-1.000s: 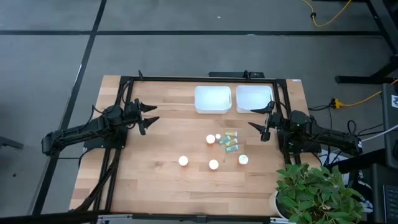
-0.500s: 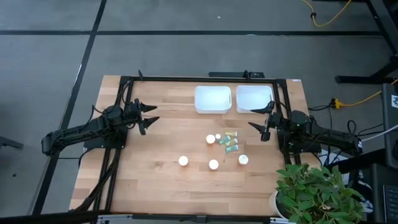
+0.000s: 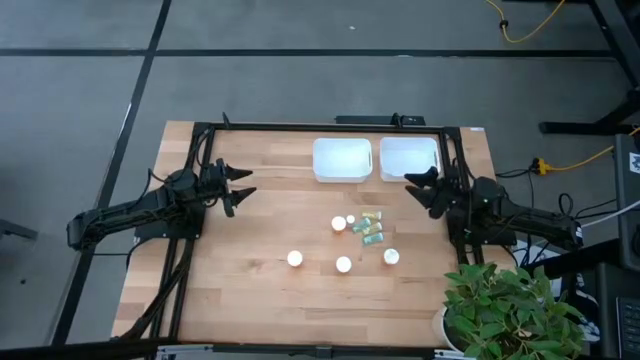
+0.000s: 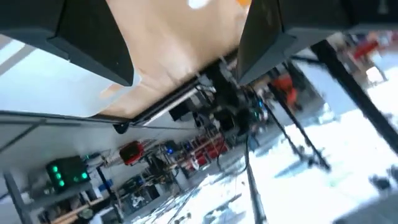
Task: Pick and place medicine bottles into bin by pill shape (circle, oval)
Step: Put the orange capsule bottle into the left white bin
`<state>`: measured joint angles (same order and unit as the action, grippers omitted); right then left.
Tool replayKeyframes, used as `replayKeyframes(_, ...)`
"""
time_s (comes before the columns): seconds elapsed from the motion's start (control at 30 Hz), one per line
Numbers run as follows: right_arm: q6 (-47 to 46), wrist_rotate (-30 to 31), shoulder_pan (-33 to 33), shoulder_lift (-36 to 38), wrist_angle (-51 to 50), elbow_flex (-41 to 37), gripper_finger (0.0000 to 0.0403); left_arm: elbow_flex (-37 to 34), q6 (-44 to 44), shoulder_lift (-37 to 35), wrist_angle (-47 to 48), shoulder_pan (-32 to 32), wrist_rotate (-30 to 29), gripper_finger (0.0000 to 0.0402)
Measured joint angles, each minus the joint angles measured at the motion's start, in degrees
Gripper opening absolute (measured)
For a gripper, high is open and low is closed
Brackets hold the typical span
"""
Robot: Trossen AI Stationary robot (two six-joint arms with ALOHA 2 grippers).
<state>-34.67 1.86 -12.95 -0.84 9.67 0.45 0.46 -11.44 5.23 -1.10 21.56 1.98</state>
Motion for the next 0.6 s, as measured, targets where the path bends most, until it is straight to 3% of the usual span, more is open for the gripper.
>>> replayKeyframes(0.17, -9.2, 0.0, 0.0, 0.0, -0.4, 0.0, 0.0286, 0.0, 0.1, 0.0, 0.0, 0.0, -2.8, 0.0283)
replayKeyframes(0.27, -10.2, 0.0, 0.0, 0.0, -0.6, 0.0, 0.0286, 0.0, -0.5, 0.0, -0.4, 0.0, -5.0, 0.0283)
replayKeyframes(0.47, -19.3, 0.0, 0.0, 0.0, -0.9, 0.0, 0.0286, 0.0, -13.4, 0.0, -2.7, 0.0, -4.5, 0.0283)
replayKeyframes(0.6, -23.7, -0.4, 0.0, 0.0, -1.0, 0.0, 0.0286, 0.0, -16.9, 0.0, -3.6, 0.0, -4.5, 0.0283)
